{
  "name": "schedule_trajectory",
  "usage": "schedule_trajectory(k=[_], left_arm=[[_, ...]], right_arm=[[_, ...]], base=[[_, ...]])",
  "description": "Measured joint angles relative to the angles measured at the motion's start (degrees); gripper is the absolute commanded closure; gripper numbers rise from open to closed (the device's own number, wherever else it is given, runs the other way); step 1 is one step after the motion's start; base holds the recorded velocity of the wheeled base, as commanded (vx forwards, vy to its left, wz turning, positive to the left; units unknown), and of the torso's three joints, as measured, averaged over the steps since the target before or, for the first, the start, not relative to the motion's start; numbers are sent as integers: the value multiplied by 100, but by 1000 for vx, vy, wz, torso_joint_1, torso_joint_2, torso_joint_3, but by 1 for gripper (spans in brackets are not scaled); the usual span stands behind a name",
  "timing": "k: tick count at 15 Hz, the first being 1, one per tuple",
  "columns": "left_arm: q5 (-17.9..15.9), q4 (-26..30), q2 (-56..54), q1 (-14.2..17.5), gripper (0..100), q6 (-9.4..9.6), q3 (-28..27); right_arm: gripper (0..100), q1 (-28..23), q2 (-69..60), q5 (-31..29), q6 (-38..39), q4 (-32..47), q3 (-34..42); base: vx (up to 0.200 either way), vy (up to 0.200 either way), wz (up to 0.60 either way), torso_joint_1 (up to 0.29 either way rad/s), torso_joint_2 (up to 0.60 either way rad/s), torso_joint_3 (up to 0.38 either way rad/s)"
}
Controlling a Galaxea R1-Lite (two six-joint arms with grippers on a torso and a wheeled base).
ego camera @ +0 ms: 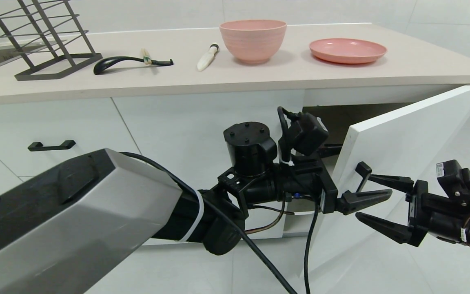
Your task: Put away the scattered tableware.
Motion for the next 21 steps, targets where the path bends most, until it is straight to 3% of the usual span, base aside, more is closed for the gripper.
schedule_trajectory(k=[3,5,6,13,21], left_arm=[[385,2,33,-43,0,-24,-22],[646,117,39,-37,0,-324,-88],[675,177,44,-26,0,-374,-126],[733,557,135,-67,0,-399,-490],[923,517,166,-594,0,-399,-466]], right_arm=[[0,-16,-262,-17,-29,-18,94],[0,-17,-575,-28,-38,-5,268],[0,-27,-780,-55,-49,0,483],[0,-49,-3176,-180,-104,59,1451],[0,-530,-5229,-194,-106,91,1566]], base=[[0,0,0,0,0,0],[0,0,0,0,0,0],[0,0,0,0,0,0],[0,0,0,0,0,0],[0,0,0,0,0,0]])
